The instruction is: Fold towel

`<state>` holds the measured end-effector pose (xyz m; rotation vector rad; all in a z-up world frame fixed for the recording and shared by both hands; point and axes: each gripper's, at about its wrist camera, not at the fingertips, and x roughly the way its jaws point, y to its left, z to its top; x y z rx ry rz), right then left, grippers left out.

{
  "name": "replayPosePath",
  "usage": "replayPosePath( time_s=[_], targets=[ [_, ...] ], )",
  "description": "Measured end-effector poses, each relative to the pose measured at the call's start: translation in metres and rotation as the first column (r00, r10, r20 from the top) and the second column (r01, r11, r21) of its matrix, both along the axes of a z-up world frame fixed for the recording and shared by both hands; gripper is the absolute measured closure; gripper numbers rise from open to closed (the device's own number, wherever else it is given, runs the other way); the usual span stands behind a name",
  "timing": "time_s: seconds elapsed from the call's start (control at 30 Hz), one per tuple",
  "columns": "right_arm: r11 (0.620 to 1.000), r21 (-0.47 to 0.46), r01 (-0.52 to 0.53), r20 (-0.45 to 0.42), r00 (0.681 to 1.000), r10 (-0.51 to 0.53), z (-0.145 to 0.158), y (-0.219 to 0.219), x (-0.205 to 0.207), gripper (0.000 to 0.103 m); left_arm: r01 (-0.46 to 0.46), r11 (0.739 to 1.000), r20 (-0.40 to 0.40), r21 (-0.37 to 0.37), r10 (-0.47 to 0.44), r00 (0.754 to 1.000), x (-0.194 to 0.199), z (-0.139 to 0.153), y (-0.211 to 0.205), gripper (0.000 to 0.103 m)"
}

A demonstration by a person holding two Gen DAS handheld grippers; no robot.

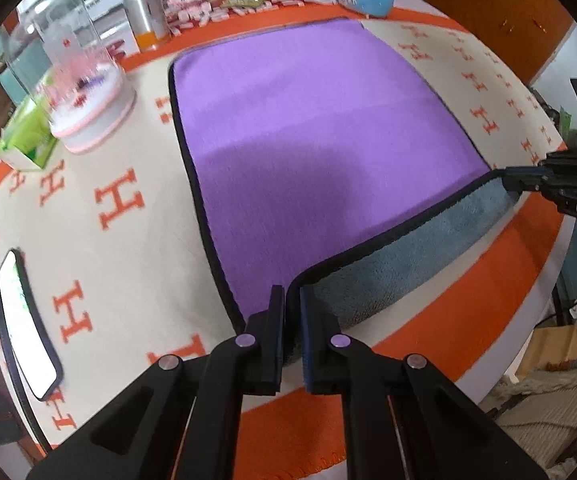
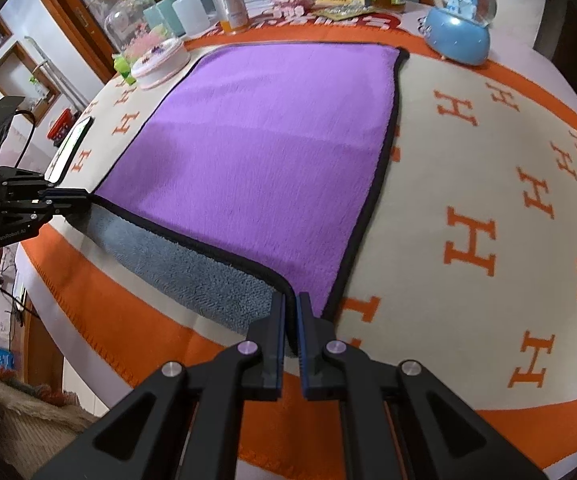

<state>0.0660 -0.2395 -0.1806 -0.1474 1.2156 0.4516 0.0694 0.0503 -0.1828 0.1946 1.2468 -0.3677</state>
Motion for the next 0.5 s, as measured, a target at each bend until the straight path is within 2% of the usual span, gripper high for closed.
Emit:
replayPosePath(
  time_s=[0.23,0.5],
  targets=[
    [0.999,0.017,0.042,0.082,0.996,-0.043,0.03,-0.001,0.014,0.098,-0.06,0.998,0.064,-0.01,0.06,0.996,0.019,0.031,0.003,0.098],
    [0.995,0.004,0.099,0.173,0.98,-0.098,0.058,0.002,0.055,0.098,-0.131,0.991,0.159,-0.027,0.134,0.978,0.06,0.06,-0.002,0.098]
  ],
)
